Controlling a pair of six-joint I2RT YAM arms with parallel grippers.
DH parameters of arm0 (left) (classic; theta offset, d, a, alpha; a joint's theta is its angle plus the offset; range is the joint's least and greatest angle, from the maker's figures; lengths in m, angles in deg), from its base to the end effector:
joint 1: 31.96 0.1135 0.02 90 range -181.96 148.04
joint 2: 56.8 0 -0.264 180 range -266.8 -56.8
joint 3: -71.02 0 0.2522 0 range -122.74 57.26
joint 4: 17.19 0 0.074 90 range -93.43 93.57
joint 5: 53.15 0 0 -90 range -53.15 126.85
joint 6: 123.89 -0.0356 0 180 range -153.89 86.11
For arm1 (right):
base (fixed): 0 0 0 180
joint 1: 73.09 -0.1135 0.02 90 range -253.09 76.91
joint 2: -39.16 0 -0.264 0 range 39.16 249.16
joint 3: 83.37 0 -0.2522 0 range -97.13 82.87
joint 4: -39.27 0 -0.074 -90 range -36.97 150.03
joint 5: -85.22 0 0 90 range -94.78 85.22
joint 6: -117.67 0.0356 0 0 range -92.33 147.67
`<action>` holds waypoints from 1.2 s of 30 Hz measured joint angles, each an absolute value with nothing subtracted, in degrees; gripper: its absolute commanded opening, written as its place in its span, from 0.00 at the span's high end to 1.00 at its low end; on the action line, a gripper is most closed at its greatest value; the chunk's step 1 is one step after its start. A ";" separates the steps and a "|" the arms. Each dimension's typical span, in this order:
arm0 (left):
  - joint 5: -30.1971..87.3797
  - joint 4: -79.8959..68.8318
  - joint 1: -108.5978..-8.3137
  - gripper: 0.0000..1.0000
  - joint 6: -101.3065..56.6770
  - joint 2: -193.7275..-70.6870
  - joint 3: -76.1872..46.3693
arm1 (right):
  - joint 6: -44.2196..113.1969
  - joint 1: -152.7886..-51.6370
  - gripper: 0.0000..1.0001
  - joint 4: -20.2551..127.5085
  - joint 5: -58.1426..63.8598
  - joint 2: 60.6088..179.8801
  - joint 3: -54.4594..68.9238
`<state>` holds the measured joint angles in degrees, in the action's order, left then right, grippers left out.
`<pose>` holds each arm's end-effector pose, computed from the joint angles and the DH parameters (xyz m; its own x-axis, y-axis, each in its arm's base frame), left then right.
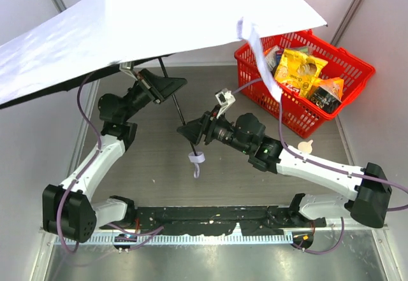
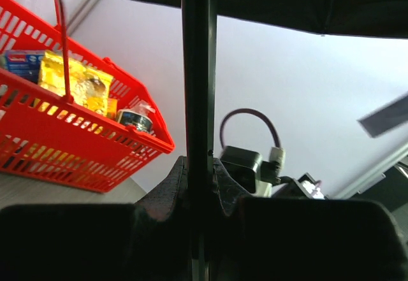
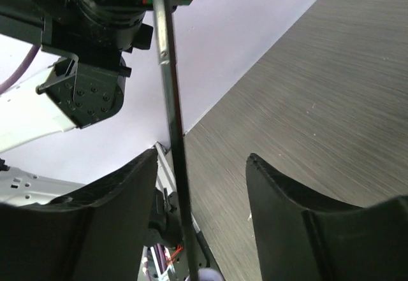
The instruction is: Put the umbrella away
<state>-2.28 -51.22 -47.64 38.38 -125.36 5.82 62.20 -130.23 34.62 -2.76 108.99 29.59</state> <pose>0.2468 -0.0926 0.3963 -0.5479 -0.6136 -0.5686 0.6908 0.0515 -0.7212 0.1565 0.2446 0.3526 -0.4722 0.3131 -0.8240 -0.7173 0.4069 0.5656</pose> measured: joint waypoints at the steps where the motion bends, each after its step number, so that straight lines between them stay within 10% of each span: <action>1: -2.63 -51.96 -47.66 1.00 38.94 -124.96 6.24 | 62.31 -130.25 0.43 33.48 -2.67 109.53 29.66; 12: -4.80 -52.31 -47.70 1.00 39.03 -120.94 7.98 | 61.87 -131.41 0.57 25.55 -1.21 114.32 28.23; 16: -4.77 -51.94 -47.70 1.00 38.07 -120.09 8.01 | 61.04 -132.00 0.70 25.68 -0.84 116.05 25.66; 19: -4.60 -51.35 -47.70 1.00 37.20 -119.89 8.01 | 60.69 -132.24 0.99 25.52 -0.31 116.37 24.96; 22: -3.38 -50.23 -47.42 0.99 36.71 -119.72 8.01 | 60.36 -132.42 0.99 25.87 0.23 117.79 23.16; 30: -1.21 -37.71 -47.49 0.39 31.25 -118.06 6.37 | 61.17 -132.74 0.99 28.37 -3.79 118.82 22.46; 36: 3.66 -22.70 -47.81 0.30 29.63 -115.74 2.65 | 62.11 -132.70 0.99 29.81 -8.86 117.51 23.12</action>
<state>3.66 -22.70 -47.81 29.63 -115.74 2.65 62.11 -132.70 29.81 -8.86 117.51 23.12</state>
